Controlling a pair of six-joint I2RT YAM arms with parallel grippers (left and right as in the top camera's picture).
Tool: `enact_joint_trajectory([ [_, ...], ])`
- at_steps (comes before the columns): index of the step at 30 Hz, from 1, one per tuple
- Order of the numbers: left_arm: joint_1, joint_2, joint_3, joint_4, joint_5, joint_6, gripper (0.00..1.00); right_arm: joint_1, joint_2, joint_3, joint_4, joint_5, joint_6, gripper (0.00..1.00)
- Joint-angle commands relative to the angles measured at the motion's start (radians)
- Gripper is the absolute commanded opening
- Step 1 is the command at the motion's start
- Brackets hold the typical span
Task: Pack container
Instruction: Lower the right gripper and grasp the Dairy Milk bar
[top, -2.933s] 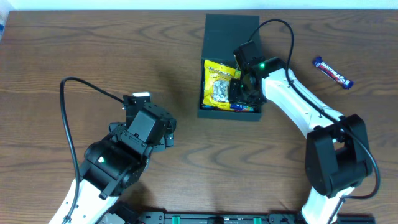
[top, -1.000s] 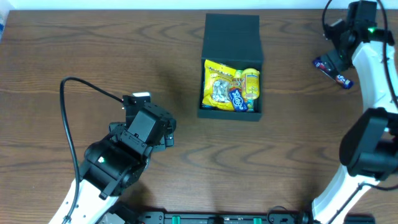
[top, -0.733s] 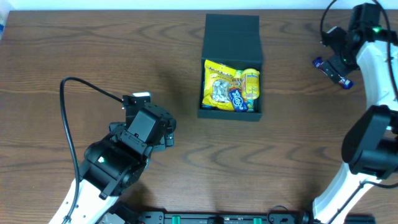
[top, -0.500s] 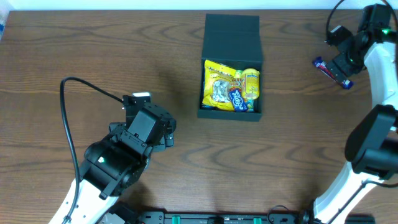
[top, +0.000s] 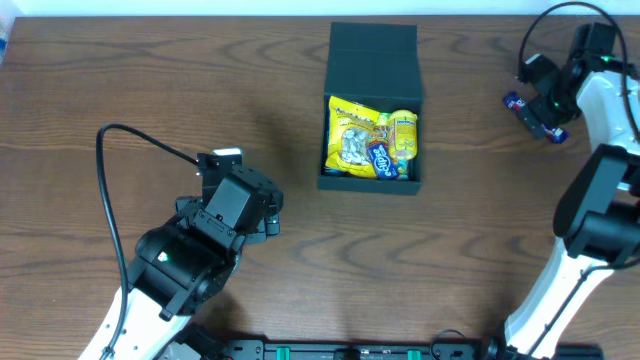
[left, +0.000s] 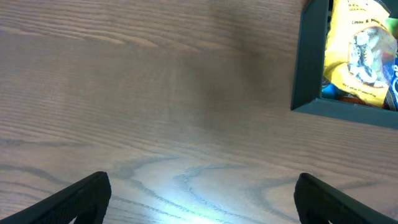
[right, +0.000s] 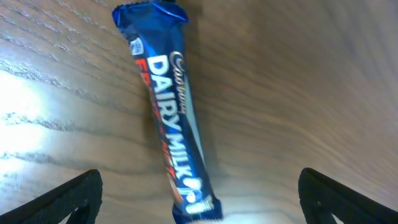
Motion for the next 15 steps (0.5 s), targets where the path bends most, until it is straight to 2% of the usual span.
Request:
enact_joint_trajectory([
  [1,0.002,-0.004,-0.003,-0.004,-0.011,0.011,0.95,-0.004,0.030,0.019,0.018,-0.031,-0.011,0.99],
  [15,0.002,-0.004,-0.003,-0.004,-0.011,0.011,0.95,0.014,0.119,0.019,0.039,-0.035,-0.008,0.99],
])
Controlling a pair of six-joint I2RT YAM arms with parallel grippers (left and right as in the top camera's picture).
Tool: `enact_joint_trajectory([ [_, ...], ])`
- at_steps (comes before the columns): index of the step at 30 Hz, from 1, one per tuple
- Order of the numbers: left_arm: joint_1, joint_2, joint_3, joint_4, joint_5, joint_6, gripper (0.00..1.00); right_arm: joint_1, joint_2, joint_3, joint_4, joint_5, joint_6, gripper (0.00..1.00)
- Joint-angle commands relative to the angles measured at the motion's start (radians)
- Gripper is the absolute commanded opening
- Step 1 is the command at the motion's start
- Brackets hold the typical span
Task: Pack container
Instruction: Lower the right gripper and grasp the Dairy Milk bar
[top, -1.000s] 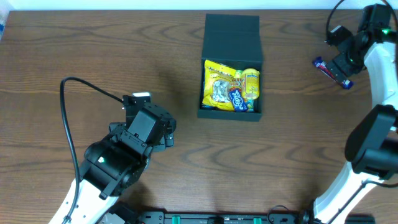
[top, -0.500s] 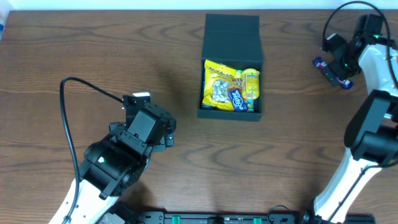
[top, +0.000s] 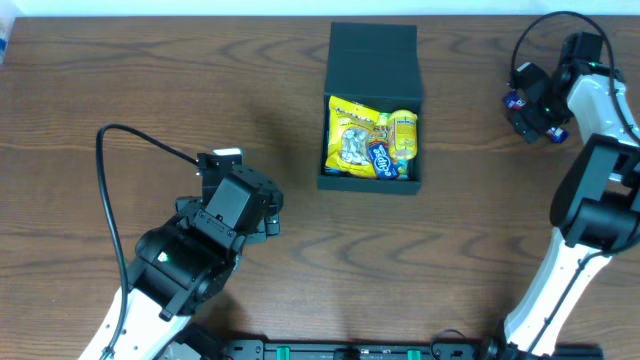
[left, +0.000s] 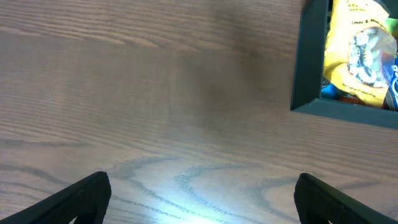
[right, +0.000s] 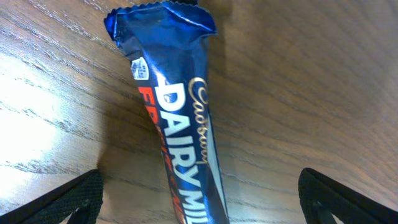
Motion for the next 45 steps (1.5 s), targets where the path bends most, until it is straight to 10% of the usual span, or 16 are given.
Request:
enact_joint_trajectory([
  [1,0.002,-0.004,-0.003,-0.004,-0.011,0.010,0.95,0.014,0.035,0.011,-0.001,-0.011,-0.008,0.99],
  [8,0.002,-0.004,-0.003,-0.004,-0.011,0.010,0.95,0.017,0.035,0.010,-0.002,-0.011,-0.008,0.97],
  [23,0.002,-0.004,-0.003,-0.004,-0.011,0.010,0.95,0.017,0.035,0.007,-0.018,-0.011,0.008,0.46],
  [26,0.002,-0.004,-0.003,-0.004,-0.011,0.010,0.95,0.017,0.035,0.007,-0.019,-0.011,0.012,0.19],
  [45,0.002,-0.004,-0.003,-0.004,-0.011,0.010,0.95,0.050,-0.074,0.007,-0.032,-0.011,0.085,0.01],
])
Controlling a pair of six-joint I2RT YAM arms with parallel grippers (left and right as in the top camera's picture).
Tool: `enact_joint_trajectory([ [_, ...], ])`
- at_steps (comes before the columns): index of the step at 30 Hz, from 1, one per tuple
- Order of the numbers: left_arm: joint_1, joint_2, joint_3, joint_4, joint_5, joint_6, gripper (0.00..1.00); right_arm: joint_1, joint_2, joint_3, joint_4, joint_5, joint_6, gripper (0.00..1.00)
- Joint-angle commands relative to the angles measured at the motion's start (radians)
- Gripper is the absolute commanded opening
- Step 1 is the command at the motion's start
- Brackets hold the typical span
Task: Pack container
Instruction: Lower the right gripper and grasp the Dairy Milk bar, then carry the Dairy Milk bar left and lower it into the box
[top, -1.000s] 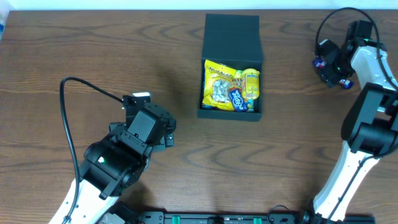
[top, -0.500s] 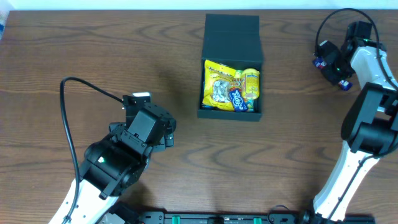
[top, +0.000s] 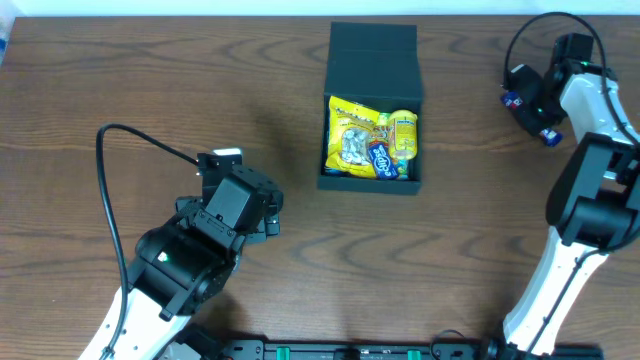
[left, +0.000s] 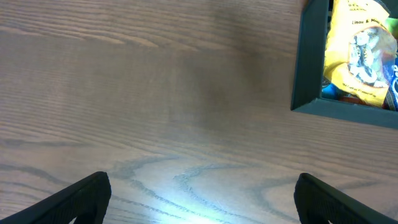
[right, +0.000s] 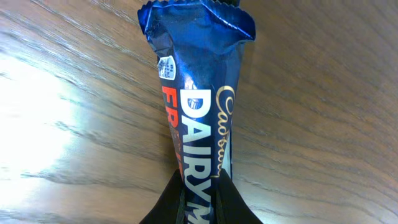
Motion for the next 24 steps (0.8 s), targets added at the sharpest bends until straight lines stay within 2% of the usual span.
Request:
enact_joint_trajectory([
  [1,0.002,-0.004,-0.003,-0.004,-0.011,0.010,0.95,0.027,-0.089,0.005,-0.003,-0.014,0.037,0.01],
  [13,0.002,-0.004,-0.003,-0.004,-0.011,0.010,0.95,0.150,-0.340,0.005,-0.116,-0.014,0.058,0.01],
  [19,0.002,-0.004,-0.003,-0.004,-0.011,0.010,0.95,0.337,-0.461,0.005,-0.233,-0.006,0.040,0.02],
  [24,0.002,-0.004,-0.003,-0.004,-0.011,0.010,0.95,0.535,-0.469,0.005,-0.280,0.098,0.003,0.02],
])
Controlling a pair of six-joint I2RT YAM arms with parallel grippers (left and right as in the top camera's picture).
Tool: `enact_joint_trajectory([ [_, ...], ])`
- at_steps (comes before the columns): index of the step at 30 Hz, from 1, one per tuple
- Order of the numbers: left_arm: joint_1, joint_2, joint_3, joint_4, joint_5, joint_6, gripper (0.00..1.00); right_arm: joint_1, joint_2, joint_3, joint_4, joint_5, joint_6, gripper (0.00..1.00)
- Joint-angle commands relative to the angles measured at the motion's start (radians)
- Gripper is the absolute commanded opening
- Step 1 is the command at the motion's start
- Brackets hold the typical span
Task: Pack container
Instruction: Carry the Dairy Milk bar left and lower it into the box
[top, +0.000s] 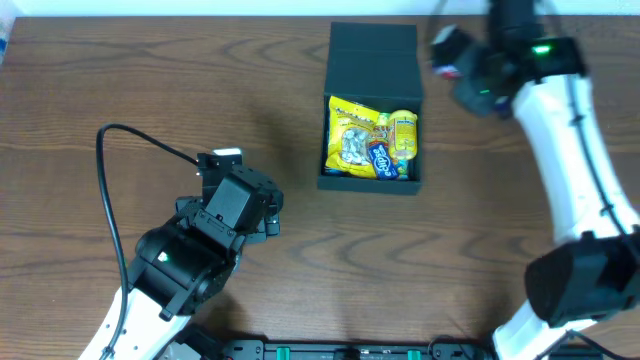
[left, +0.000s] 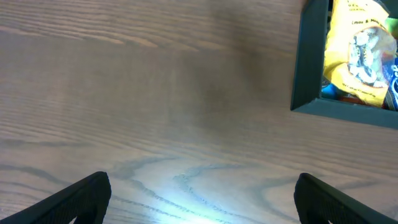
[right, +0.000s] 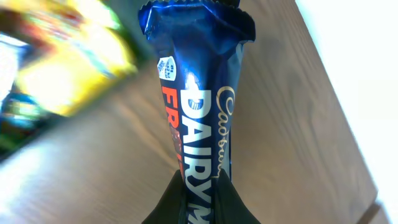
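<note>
A dark green box (top: 370, 183) with its lid folded back stands at the table's middle, holding yellow snack packets (top: 355, 135) and a small blue one. My right gripper (right: 200, 205) is shut on a blue Dairy Milk chocolate bar (right: 199, 93) and hangs in the air just right of the box's lid, where the bar (top: 447, 48) shows blurred in the overhead view. My left gripper (left: 200, 199) is open over bare wood at the lower left, its fingers (left: 81, 198) wide apart, and the box corner (left: 311, 62) lies at the upper right of its view.
The table's far edge (right: 348, 99) and a white surface beyond it show in the right wrist view. The left arm's black cable (top: 120, 170) loops over the table at the left.
My right gripper, shut on the chocolate bar at the table's far right, has lifted it off the wood and moved left to beside the box's lid. The left arm has not moved.
The right gripper stood open over the chocolate bar lying at the far right of the table. Then it was lower and closer round the bar, then shut on it, and now carries it near the box. The left gripper stayed open and still throughout.
</note>
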Motion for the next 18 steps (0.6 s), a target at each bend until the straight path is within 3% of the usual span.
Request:
enact_joint_trajectory([
  [1,0.002,-0.004,-0.003,-0.004,-0.011,0.010,0.95,0.124,0.004,0.005,-0.018,0.080,-0.043,0.05],
  [3,0.002,-0.004,-0.003,-0.004,-0.011,0.010,0.95,0.181,0.013,0.005,-0.016,0.091,-0.082,0.10],
  [5,0.002,-0.004,-0.003,-0.004,-0.011,0.010,0.95,0.213,0.025,0.005,0.008,0.090,-0.123,0.01],
  [18,0.002,-0.004,-0.003,-0.004,-0.011,0.010,0.95,0.226,0.289,0.207,0.063,0.089,-0.121,0.01],
])
